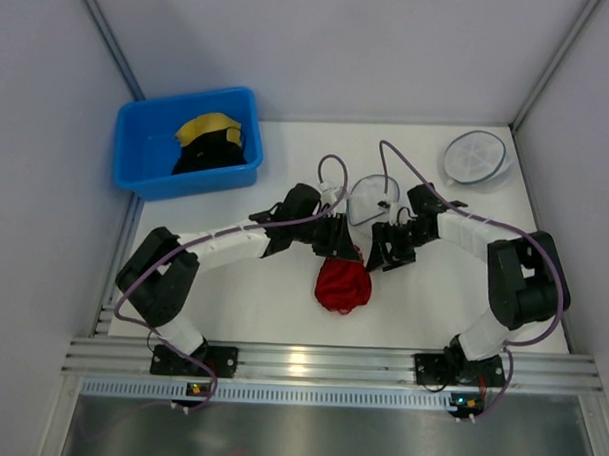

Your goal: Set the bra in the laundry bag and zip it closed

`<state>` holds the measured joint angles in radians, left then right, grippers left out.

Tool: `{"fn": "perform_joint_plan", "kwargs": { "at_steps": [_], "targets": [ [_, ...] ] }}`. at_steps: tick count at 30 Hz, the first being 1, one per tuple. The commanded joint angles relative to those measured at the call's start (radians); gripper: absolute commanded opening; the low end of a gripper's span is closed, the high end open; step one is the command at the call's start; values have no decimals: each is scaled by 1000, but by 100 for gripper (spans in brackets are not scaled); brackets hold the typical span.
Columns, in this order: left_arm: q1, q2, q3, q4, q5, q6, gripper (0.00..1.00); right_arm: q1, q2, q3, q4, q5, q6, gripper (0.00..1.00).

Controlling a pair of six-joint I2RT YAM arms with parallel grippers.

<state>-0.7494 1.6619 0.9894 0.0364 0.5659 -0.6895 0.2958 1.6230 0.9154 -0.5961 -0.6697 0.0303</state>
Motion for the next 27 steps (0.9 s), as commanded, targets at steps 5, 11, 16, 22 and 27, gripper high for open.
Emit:
{"fn": "perform_joint_plan", "kwargs": {
  "at_steps": [5, 11, 16, 22, 27],
  "targets": [
    [1, -191, 98, -300, -150, 212, 59, -75, -129, 33, -93, 24, -63, 71],
    [-70, -208, 157, -541, -311, 395, 85, -121, -153, -18, -50, -161, 37, 82],
    [-65, -290, 101, -564, -378, 400, 98, -60, -187, -23, 55, -156, 86, 99],
    [-34, -442, 17, -484, -345, 412, 98, 83, -86, 25, 94, -91, 86, 99],
    [-36, -473, -15, -469, -370, 476, 98, 158, 6, 19, 157, -87, 115, 93]
  ]
}}
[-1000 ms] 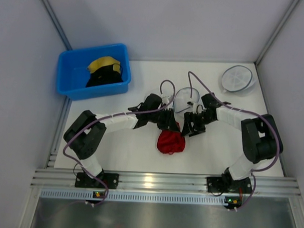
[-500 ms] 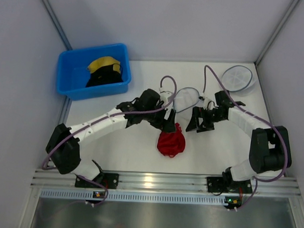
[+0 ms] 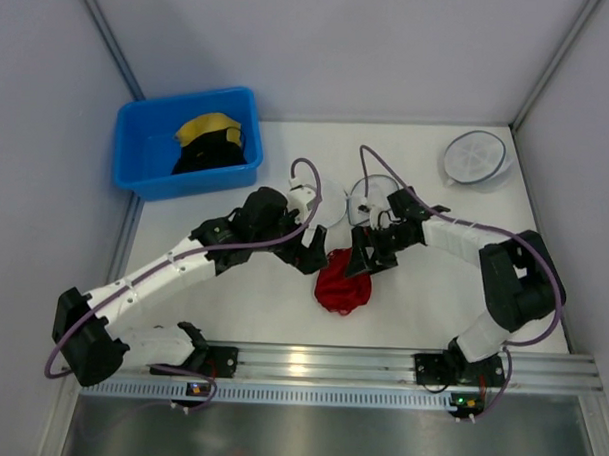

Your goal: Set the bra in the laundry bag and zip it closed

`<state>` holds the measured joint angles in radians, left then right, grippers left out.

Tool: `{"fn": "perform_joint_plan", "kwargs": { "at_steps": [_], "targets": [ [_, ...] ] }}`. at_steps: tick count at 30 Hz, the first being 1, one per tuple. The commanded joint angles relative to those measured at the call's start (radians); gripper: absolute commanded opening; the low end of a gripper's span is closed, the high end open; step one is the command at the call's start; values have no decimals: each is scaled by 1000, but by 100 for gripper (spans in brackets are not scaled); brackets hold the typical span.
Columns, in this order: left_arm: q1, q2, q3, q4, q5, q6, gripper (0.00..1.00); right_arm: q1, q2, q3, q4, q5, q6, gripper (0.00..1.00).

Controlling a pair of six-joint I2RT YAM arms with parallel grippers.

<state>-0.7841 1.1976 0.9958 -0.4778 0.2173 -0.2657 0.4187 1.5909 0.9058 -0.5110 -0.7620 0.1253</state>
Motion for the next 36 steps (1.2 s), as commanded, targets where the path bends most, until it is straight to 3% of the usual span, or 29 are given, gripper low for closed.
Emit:
{"fn": "perform_joint_plan", "kwargs": {
  "at_steps": [1, 4, 5, 7, 8, 9, 12, 19, 22, 26, 30, 34, 36],
  "targets": [
    [0, -3, -25, 42, -10, 57, 98, 43, 50, 28, 81, 1, 34, 89],
    [-1, -24, -60, 57, 42, 68, 98, 57, 95, 44, 106, -35, 68, 70],
    [-15, -30, -68, 61, -37, 95, 98, 58, 110, 57, 111, -46, 79, 57],
    [-50, -39, -82, 61, -131, 135, 98, 58, 118, 73, 132, -78, 118, 43],
    [-72, -46, -88, 58, -159, 158, 98, 57, 116, 77, 150, -117, 140, 36],
    [-76, -49, -89, 59, -192, 195, 98, 57, 110, 81, 172, -134, 161, 22],
    [-93, -66, -82, 59, -207, 256, 98, 57, 109, 79, 284, -201, 281, 0],
    [-207, -217, -137, 97, -329, 552, 98, 55, 153, 31, 615, -300, 635, 0],
    [-317, -236, -154, 103, -397, 641, 98, 55, 152, 60, 640, -278, 675, 0],
    [-386, -210, -163, 157, -459, 761, 98, 55, 146, 107, 620, -249, 694, 0],
    [-415, -135, -145, 214, -484, 797, 98, 57, 116, 87, 624, -227, 752, 0],
    [-420, -46, -91, 214, -553, 727, 98, 57, 81, -4, 865, -256, 944, 0],
    [-420, -12, -89, 232, -599, 741, 98, 58, 69, -19, 853, -257, 941, 0]
  ]
}}
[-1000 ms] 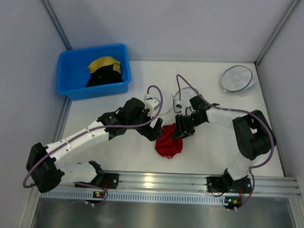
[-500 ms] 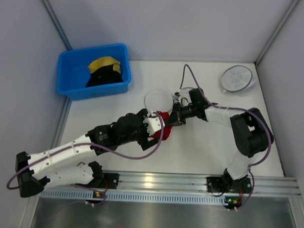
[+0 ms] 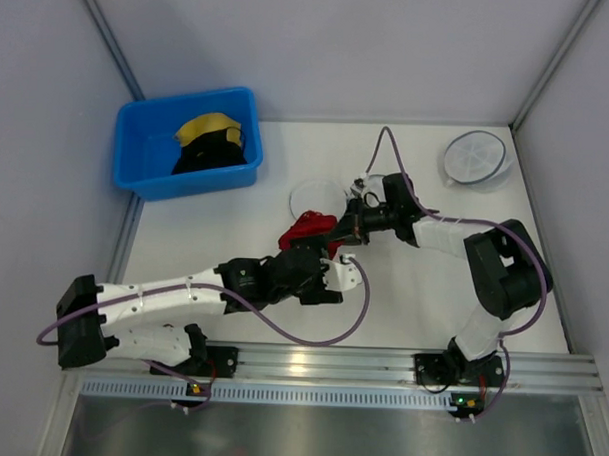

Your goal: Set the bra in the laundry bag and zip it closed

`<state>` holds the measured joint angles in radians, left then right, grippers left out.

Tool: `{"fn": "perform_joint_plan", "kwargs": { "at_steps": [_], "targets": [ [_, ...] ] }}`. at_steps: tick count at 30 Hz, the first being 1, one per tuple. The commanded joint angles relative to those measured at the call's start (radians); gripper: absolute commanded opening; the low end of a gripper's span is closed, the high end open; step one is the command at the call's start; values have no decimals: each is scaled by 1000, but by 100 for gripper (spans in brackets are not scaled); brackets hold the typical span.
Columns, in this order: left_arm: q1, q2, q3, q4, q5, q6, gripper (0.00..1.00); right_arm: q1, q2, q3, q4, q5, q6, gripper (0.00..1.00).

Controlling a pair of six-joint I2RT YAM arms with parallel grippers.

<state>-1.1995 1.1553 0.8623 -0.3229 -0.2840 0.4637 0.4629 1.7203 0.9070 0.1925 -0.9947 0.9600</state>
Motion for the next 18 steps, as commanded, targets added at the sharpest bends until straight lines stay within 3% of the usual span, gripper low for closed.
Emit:
{"fn": "perform_joint_plan", "kwargs": {
  "at_steps": [1, 10, 17, 18],
  "targets": [
    [-5, 34, 41, 82, -104, 39, 98, 13, -64, -19, 137, -22, 99, 0],
    [-3, 118, 1, 145, -211, 142, 98, 22, -85, -48, 223, -65, 189, 0],
    [21, 149, -11, 188, -271, 167, 51, 28, -114, -50, 173, -91, 160, 0],
    [28, 144, -11, 191, -273, 173, 37, 29, -119, -43, 151, -87, 123, 0]
  ]
}}
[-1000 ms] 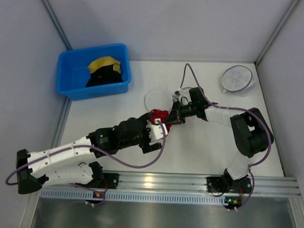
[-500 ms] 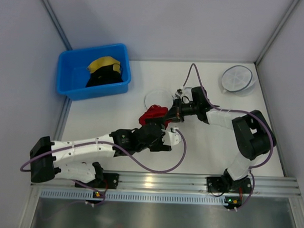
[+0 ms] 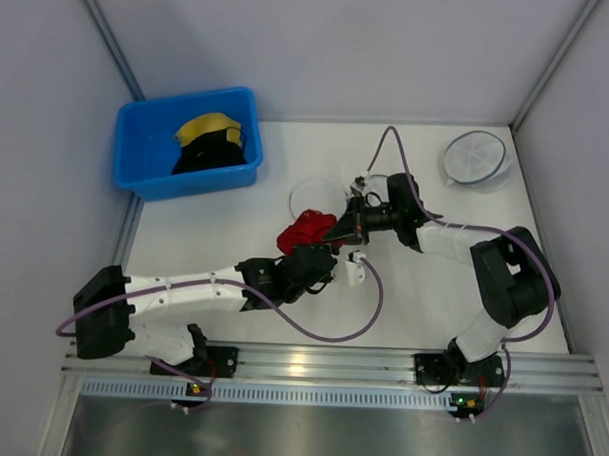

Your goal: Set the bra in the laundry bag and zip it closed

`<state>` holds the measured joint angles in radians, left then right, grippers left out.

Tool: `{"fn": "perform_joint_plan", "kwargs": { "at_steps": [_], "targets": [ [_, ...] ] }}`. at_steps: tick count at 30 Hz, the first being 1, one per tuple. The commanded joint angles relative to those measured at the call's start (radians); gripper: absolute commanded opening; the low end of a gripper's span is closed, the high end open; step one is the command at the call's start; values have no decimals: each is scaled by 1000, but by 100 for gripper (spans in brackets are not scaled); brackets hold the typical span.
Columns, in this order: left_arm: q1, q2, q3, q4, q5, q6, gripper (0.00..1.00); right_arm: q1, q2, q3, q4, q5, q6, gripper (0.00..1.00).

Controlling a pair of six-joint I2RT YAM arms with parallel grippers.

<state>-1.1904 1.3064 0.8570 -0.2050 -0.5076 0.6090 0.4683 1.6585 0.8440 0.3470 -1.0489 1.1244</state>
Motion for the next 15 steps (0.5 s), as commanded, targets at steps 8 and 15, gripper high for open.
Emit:
{"fn": "perform_joint_plan", "kwargs": {
  "at_steps": [8, 15],
  "targets": [
    [32, -74, 42, -48, 21, -57, 0, 1, -23, 325, -595, 116, -522, 53],
    [197, -194, 125, -207, 262, -270, 0, -131, 41, 584, -816, 468, -831, 65]
  ]
}}
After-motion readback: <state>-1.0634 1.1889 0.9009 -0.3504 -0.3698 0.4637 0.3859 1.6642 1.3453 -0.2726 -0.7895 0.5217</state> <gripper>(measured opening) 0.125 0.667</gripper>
